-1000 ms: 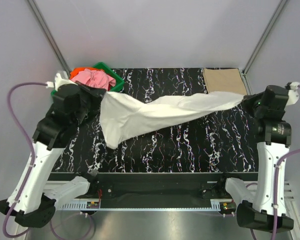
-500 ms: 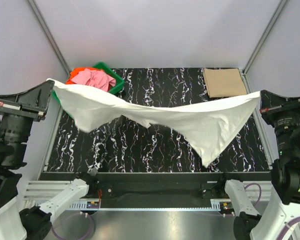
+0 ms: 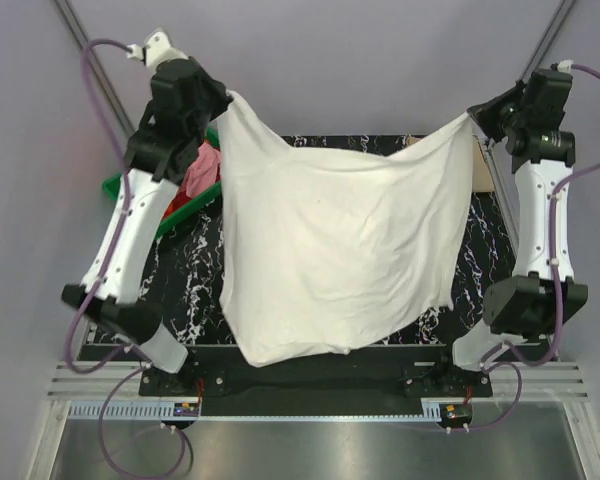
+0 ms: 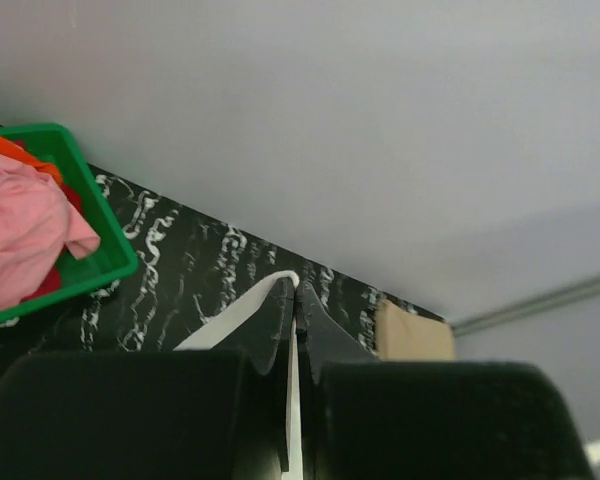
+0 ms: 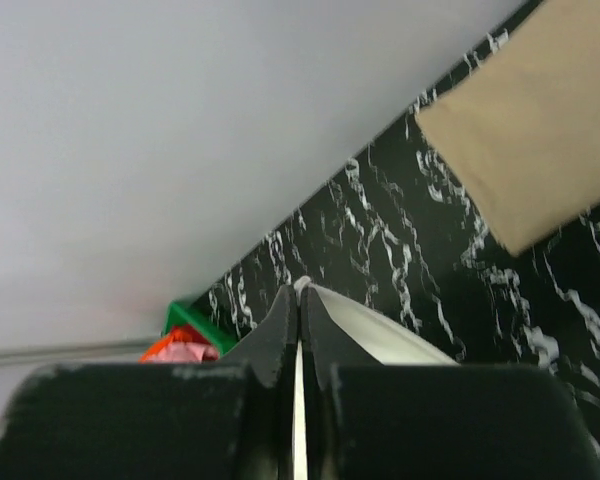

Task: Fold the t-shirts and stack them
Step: Flatten the tshirt out

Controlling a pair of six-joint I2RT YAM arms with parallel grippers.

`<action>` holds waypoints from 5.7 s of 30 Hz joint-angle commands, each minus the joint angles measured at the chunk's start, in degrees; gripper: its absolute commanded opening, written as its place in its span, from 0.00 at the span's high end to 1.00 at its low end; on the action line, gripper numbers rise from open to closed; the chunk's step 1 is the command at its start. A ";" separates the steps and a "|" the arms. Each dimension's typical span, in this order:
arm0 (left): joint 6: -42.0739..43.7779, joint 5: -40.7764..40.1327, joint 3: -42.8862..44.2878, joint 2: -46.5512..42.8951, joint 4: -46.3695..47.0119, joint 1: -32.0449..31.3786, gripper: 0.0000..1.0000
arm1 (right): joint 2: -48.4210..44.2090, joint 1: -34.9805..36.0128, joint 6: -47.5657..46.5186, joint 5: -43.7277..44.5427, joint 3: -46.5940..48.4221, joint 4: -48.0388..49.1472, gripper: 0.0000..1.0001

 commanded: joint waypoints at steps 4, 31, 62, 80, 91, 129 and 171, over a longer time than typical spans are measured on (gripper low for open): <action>5.92 -3.54 25.81 10.32 8.21 1.37 1.00 | 13.00 -0.33 -2.95 1.76 31.03 1.75 1.00; -7.68 1.40 -60.55 -59.43 -0.98 1.37 1.00 | -35.39 -2.17 -4.01 -6.22 -45.09 -3.18 1.00; -5.61 -0.02 -52.07 -52.70 -7.86 1.28 1.00 | -46.40 -2.26 -0.74 8.45 -41.28 -16.64 1.00; -1.80 10.45 2.36 -39.33 -7.77 1.37 1.00 | -41.38 -2.26 -2.07 9.50 8.14 -25.78 1.00; 6.09 5.01 1.67 -25.19 1.62 1.28 1.00 | -30.24 -2.26 -2.42 4.76 0.25 -9.37 1.00; 9.19 3.59 -39.87 -27.97 45.67 3.21 1.00 | -15.68 -6.74 -12.88 6.60 -9.75 9.20 1.00; -15.24 12.38 -86.31 -64.46 1.90 3.13 1.00 | -54.37 -6.74 7.51 15.65 -60.77 -22.42 1.00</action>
